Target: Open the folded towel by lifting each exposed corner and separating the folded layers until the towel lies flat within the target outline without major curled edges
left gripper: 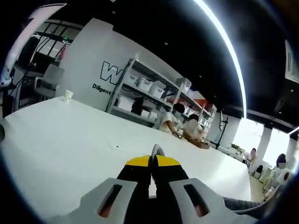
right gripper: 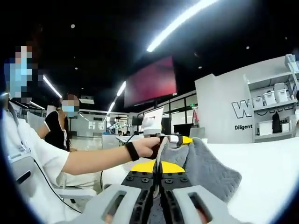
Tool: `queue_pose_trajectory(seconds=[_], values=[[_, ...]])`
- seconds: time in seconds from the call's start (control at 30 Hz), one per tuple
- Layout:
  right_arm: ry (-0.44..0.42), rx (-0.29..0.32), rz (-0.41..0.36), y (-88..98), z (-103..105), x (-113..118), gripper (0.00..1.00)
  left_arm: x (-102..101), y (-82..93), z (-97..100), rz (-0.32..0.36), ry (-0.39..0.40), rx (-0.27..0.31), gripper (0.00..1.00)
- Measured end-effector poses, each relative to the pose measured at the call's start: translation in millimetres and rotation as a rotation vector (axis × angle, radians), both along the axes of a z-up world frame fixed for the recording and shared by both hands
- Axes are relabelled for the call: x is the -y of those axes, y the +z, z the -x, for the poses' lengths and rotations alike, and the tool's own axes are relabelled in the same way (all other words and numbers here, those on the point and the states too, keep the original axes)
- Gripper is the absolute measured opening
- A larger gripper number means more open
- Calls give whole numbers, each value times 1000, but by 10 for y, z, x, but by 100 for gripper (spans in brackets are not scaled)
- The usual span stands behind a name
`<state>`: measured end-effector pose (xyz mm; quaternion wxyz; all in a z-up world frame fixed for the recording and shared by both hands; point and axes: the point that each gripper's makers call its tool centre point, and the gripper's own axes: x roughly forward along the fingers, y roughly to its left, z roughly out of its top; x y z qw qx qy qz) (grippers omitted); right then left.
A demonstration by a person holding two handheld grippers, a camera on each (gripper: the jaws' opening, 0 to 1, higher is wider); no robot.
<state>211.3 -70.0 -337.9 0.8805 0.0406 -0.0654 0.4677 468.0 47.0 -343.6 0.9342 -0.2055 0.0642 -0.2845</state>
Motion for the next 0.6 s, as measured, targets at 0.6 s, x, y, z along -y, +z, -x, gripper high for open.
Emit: queue_pose_trajectory(seconds=[0.6], values=[[-51,17,-23,32,109,262,0,334,147,106,7,-57,36,0]])
